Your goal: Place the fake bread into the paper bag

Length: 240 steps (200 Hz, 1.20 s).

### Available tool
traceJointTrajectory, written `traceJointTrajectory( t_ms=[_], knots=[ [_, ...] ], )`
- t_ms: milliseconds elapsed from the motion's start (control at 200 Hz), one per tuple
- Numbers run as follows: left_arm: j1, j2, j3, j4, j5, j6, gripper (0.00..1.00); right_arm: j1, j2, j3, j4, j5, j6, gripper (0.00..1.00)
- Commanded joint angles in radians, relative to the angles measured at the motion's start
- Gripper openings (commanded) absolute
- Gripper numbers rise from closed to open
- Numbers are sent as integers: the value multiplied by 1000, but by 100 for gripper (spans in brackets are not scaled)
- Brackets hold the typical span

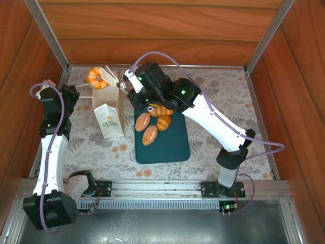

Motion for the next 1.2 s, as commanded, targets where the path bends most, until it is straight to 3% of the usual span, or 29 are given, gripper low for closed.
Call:
traceJointTrajectory(
  t_ms=[0, 350, 635, 1194],
  knots=[
    [8, -11, 28, -8, 0, 4, 0, 3, -19, 2, 30, 43, -32, 23],
    [7, -7, 34, -5, -1, 4, 0, 4, -21, -69, 22, 37, -38, 25],
    [8, -5, 31, -4, 0, 4, 0, 3, -20, -88, 14, 32, -40, 38],
    [7, -5, 28, -2, -2, 6, 0, 5, -49, 36, 6, 4, -20, 38]
  ],
)
